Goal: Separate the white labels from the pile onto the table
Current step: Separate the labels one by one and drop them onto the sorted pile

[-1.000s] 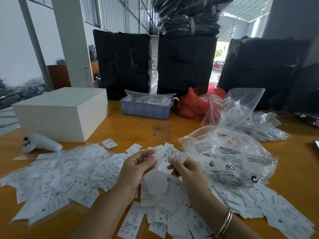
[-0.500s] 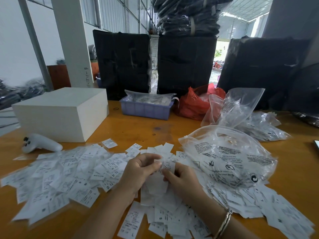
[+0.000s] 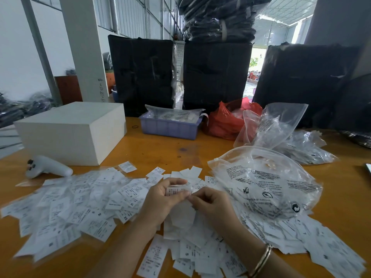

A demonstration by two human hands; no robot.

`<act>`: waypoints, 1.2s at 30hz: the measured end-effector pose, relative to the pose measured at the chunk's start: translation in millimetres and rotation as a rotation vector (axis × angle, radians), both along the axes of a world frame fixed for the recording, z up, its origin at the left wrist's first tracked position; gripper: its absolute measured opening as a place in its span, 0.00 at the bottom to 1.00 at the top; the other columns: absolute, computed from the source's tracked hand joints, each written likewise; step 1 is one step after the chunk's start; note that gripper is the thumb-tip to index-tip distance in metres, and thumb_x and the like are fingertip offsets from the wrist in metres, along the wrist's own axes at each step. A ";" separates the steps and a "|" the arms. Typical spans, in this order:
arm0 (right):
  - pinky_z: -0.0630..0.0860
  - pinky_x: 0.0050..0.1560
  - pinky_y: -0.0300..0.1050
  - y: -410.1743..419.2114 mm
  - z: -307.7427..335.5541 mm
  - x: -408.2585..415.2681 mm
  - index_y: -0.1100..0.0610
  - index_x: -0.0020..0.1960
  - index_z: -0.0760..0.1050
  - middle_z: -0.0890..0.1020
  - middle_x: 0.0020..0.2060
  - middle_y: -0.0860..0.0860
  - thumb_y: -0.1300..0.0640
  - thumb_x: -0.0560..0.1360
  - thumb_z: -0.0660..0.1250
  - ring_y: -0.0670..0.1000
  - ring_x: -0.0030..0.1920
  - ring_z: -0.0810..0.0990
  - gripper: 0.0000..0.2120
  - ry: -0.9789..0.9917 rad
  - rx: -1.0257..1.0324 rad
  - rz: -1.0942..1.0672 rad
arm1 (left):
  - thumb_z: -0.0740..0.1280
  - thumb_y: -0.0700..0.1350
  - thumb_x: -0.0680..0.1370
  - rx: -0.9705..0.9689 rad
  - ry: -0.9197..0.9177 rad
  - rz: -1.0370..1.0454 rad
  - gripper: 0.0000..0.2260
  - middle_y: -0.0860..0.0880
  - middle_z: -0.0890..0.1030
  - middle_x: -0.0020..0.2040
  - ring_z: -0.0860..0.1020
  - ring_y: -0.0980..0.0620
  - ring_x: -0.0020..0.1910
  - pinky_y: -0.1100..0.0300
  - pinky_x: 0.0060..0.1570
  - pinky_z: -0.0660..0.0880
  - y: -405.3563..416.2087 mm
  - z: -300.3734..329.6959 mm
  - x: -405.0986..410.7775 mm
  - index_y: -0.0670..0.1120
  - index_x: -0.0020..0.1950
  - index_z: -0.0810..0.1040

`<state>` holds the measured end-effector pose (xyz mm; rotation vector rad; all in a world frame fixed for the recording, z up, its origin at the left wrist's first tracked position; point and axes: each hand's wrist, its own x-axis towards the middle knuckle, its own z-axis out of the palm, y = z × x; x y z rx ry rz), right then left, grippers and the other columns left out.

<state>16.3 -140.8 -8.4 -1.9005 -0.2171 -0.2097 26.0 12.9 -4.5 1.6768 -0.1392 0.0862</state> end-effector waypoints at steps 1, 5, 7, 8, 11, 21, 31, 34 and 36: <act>0.69 0.33 0.32 -0.1 -0.5 0.1 0.50 0.34 0.79 0.79 0.27 0.44 0.54 0.72 0.73 0.39 0.29 0.74 0.08 -0.005 -0.011 -0.007 | 0.75 0.46 0.70 -0.006 -0.001 -0.006 0.08 0.65 0.82 0.39 0.79 0.69 0.39 0.74 0.35 0.74 0.2 0.4 -0.4 0.55 0.48 0.82; 0.69 0.32 0.33 -1.5 -0.7 0.8 0.52 0.35 0.81 0.80 0.27 0.46 0.54 0.73 0.71 0.40 0.29 0.74 0.08 -0.003 -0.005 -0.051 | 0.72 0.48 0.74 -0.020 -0.011 -0.045 0.07 0.61 0.83 0.43 0.79 0.64 0.44 0.70 0.42 0.73 2.6 1.2 -0.4 0.60 0.49 0.82; 0.70 0.32 0.33 -3.0 -0.3 1.5 0.51 0.35 0.81 0.81 0.27 0.46 0.54 0.73 0.71 0.40 0.29 0.75 0.08 -0.002 -0.003 -0.052 | 0.69 0.46 0.76 0.001 -0.023 -0.058 0.07 0.52 0.82 0.39 0.79 0.56 0.42 0.66 0.42 0.75 3.0 -0.8 0.6 0.59 0.48 0.81; 0.70 0.32 0.32 -3.1 -0.2 1.3 0.49 0.35 0.81 0.80 0.27 0.45 0.54 0.73 0.70 0.39 0.28 0.74 0.08 -0.002 -0.006 -0.046 | 0.68 0.45 0.77 0.047 -0.034 -0.042 0.07 0.50 0.82 0.40 0.79 0.55 0.43 0.64 0.43 0.75 2.6 -2.3 1.7 0.58 0.47 0.81; 0.70 0.33 0.31 -0.8 -2.0 -0.6 0.44 0.37 0.80 0.80 0.27 0.42 0.55 0.74 0.69 0.38 0.29 0.75 0.09 -0.032 -0.070 -0.024 | 0.69 0.45 0.76 0.202 -0.097 -0.004 0.05 0.59 0.83 0.42 0.80 0.55 0.45 0.64 0.42 0.77 -1.0 -5.4 2.8 0.56 0.45 0.80; 0.66 0.23 0.32 -10.5 -2.3 3.0 0.43 0.46 0.78 0.79 0.29 0.45 0.60 0.79 0.62 0.40 0.23 0.70 0.13 -0.050 -0.005 -0.117 | 0.69 0.36 0.74 0.699 -0.283 0.718 0.17 0.42 0.79 0.60 0.77 0.52 0.43 0.62 0.38 0.75 45.5 0.3 13.6 0.44 0.63 0.74; 0.69 0.34 0.27 -86.4 52.4 29.7 0.55 0.53 0.80 0.78 0.46 0.48 0.65 0.77 0.61 0.39 0.36 0.74 0.11 -0.420 -0.145 -0.585 | 0.73 0.35 0.69 0.978 -0.455 0.654 0.19 0.42 0.76 0.61 0.74 0.41 0.59 0.48 0.54 0.70 38.9 -5.7 15.1 0.45 0.59 0.79; 0.71 0.55 0.44 -126.1 54.2 51.4 0.53 0.57 0.79 0.78 0.54 0.51 0.60 0.77 0.63 0.52 0.56 0.73 0.11 -0.154 -0.729 -0.622 | 0.71 0.34 0.71 0.950 -0.624 0.385 0.15 0.48 0.80 0.55 0.77 0.49 0.54 0.58 0.53 0.71 24.3 -6.9 10.6 0.46 0.56 0.80; 0.70 0.58 0.49 -139.3 50.6 63.1 0.52 0.56 0.79 0.79 0.56 0.51 0.50 0.78 0.63 0.53 0.57 0.74 0.11 0.101 -1.075 -0.524 | 0.71 0.34 0.71 0.942 -0.685 0.208 0.14 0.52 0.80 0.52 0.77 0.53 0.52 0.62 0.52 0.70 18.4 -9.8 7.7 0.48 0.54 0.81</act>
